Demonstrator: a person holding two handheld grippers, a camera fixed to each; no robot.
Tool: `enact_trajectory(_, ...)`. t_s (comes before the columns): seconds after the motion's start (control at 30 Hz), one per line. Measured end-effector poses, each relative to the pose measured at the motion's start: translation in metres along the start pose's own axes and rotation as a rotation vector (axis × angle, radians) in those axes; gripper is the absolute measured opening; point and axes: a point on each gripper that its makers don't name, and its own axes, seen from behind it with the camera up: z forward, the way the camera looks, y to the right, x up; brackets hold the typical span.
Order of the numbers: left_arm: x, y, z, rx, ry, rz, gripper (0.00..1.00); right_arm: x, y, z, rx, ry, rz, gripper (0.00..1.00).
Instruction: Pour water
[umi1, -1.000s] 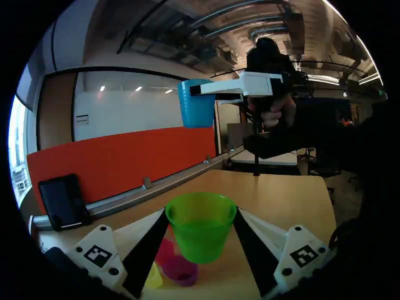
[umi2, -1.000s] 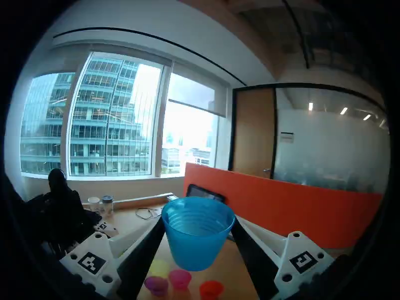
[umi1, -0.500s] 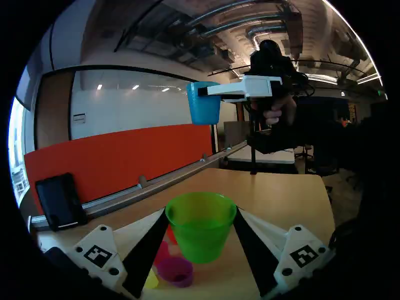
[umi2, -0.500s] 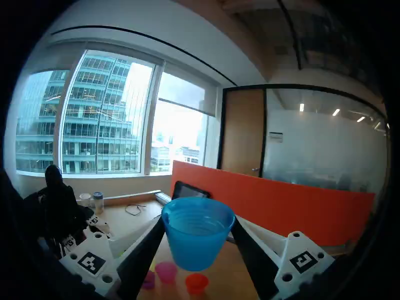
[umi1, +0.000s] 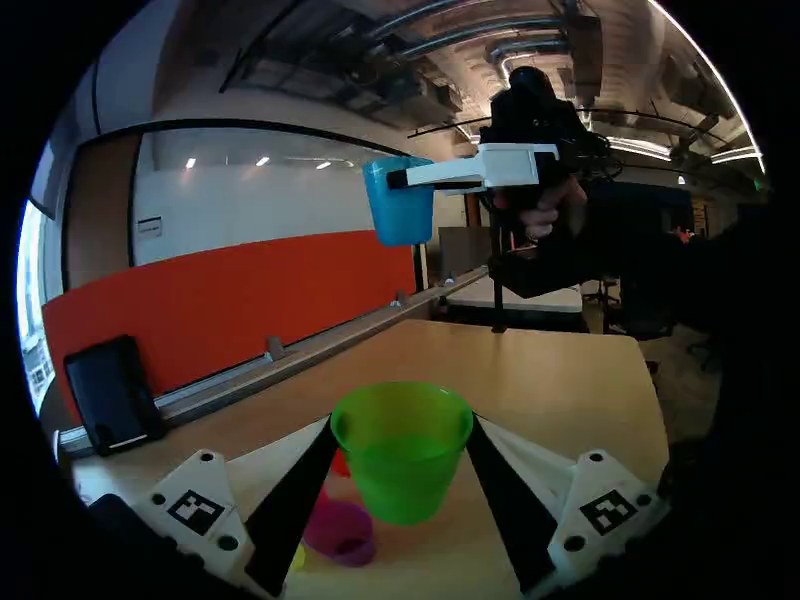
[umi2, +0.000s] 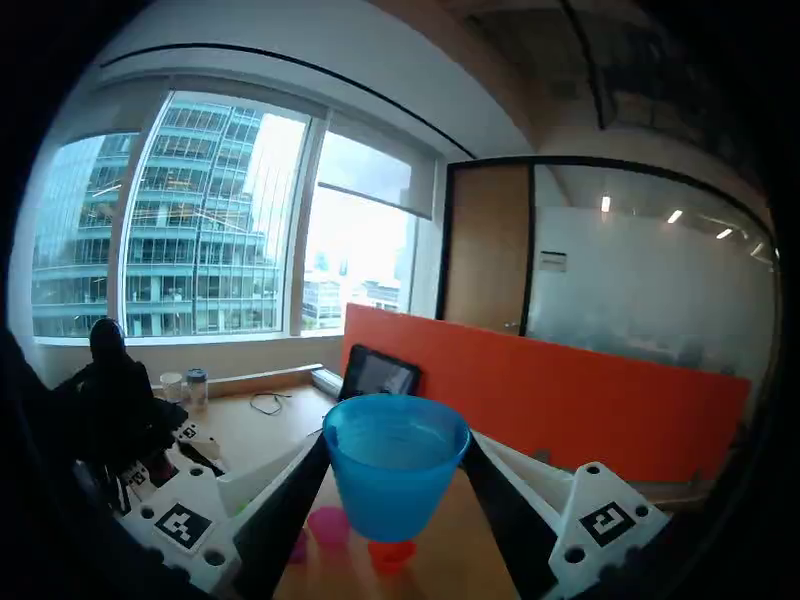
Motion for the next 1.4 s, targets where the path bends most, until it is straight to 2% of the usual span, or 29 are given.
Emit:
enact_trajectory(0.7,-0.059,0.025,0.018,-0.075,-0.158,0.017,0.88,-0.086,-0.009,-0.003,0.060,-0.149,0.013,0.93)
enact_trajectory(1.1,-0.095,0.038,0.020,-0.118,-0.262,0.023,0.88,-0.137,-0.010,-0.008,0.074,-0.238,0.026,0.93)
enact_trajectory(1.4,-0.115,0.043,0.020,-0.137,-0.314,0.011,0.88,-0.170,-0.012,-0.012,0.082,-0.302,0.020,0.93)
